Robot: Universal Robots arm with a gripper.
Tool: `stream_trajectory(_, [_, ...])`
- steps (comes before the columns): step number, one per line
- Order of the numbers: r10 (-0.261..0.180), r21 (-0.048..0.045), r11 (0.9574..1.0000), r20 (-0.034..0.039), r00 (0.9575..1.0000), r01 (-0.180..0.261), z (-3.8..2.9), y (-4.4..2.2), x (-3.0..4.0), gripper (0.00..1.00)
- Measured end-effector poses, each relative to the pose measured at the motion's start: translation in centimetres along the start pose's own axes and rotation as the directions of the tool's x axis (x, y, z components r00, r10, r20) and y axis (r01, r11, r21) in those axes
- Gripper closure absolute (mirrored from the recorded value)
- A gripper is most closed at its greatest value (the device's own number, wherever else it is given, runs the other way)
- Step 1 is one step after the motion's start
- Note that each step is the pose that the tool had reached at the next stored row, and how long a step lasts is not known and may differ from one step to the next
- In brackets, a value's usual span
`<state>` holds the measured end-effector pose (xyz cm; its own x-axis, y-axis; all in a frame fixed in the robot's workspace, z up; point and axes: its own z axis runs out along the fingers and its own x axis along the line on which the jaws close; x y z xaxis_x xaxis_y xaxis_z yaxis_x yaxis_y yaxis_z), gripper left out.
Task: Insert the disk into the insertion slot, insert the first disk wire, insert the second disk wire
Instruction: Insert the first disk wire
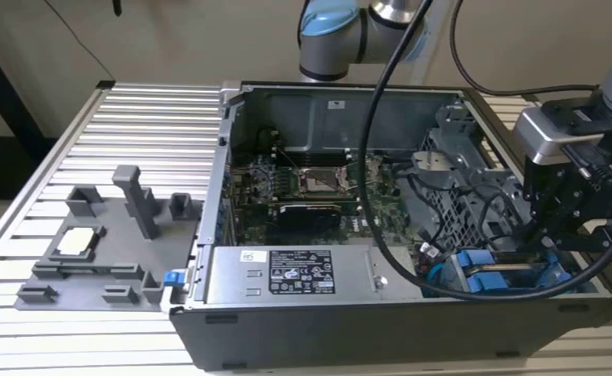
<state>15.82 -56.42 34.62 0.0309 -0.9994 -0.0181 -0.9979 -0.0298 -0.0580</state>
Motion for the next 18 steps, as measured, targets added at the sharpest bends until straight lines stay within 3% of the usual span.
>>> stream_trajectory(18, [0.000, 0.0000, 1.0000, 0.0000, 1.0000, 0.000, 0.62, -0.18, 0.02, 0.81])
